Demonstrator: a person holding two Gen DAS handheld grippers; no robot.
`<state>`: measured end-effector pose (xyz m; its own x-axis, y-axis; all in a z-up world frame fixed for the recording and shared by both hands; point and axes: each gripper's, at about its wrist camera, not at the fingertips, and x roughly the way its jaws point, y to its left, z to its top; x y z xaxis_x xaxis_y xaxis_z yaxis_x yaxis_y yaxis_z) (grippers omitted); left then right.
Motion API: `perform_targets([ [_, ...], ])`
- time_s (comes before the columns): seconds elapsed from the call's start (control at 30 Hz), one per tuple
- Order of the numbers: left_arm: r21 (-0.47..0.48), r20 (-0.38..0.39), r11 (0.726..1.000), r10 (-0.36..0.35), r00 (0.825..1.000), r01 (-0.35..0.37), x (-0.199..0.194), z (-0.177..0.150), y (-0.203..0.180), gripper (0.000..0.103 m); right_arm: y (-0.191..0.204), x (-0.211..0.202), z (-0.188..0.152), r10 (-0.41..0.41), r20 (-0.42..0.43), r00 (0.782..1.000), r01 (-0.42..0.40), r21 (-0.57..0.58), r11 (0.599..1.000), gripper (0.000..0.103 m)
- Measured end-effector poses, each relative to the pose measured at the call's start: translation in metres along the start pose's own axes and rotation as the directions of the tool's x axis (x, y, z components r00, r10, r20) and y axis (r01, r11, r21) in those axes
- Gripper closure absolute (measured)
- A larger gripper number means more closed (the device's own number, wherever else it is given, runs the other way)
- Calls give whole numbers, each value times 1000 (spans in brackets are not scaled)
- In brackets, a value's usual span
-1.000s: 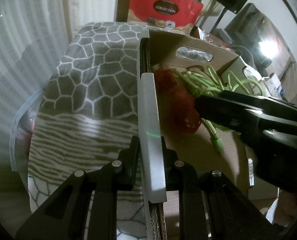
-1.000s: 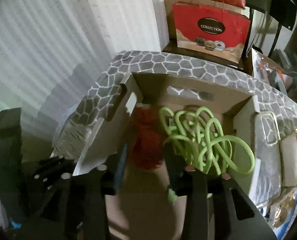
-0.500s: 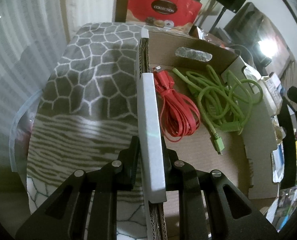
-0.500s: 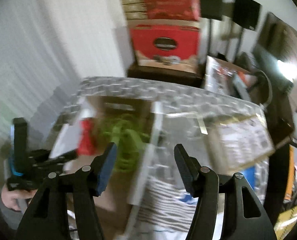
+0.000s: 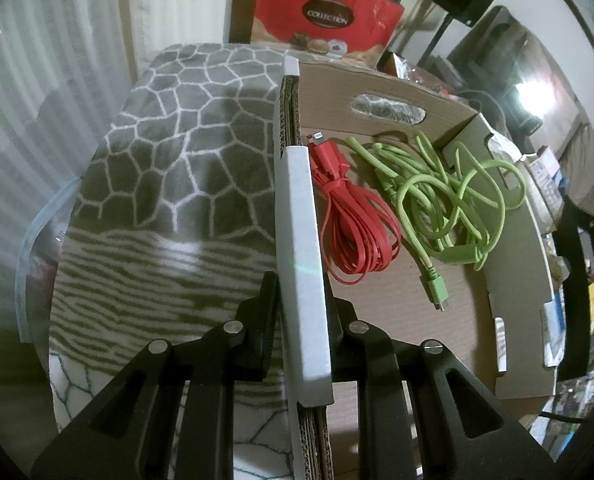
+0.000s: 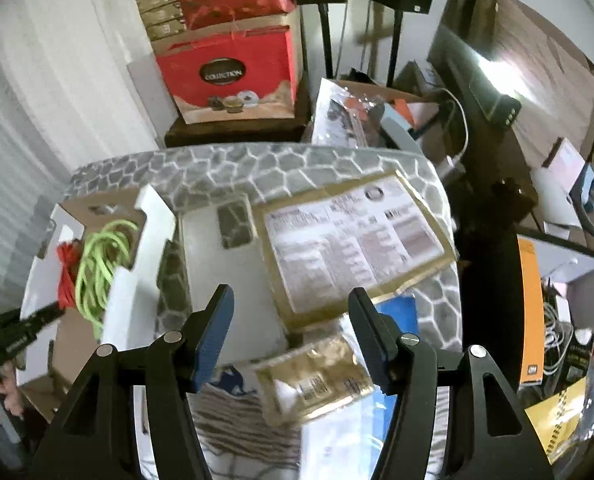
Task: Organize objects
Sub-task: 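Grasp the clear bamboo-print phone case with the right gripper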
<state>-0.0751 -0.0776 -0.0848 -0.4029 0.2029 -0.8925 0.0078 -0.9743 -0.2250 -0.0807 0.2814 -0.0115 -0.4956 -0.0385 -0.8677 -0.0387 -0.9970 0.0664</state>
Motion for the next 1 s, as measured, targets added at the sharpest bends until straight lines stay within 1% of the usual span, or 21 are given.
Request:
perform_targets([
  [0.1,-1,2,1000,-5,1000,5,-1,-1,1,86,-2,1,-11,25,-12,1000,-25,2,1000,42],
  [0.23,-19,6,1000,-18,1000,18,-2,-3,3,86,10,3,-16,73,-19,997,-73,-26,997,42],
  [0.4,-27,14,1000,-12,1000,12,-4,-6,4,86,33,17,-10,87,-42,995,-90,-69,994,42],
  [0.47,-44,20,999,9,1000,-8,-6,-7,8,86,40,24,-6,91,-49,995,-95,-78,992,43],
  [0.57,-58,20,998,4,1000,-3,-8,-8,18,86,52,34,4,109,-58,992,-114,-80,990,43],
  [0.77,-59,21,998,8,1000,-7,-8,-9,21,86,76,56,27,96,-79,992,-105,-122,987,43],
  [0.93,-64,22,998,0,1000,2,-9,-10,22,86,89,88,42,61,-122,991,-78,-142,987,43],
  [1.0,-67,23,998,-6,1000,7,-9,-9,23,86,92,101,47,33,-137,990,-55,-159,986,43],
])
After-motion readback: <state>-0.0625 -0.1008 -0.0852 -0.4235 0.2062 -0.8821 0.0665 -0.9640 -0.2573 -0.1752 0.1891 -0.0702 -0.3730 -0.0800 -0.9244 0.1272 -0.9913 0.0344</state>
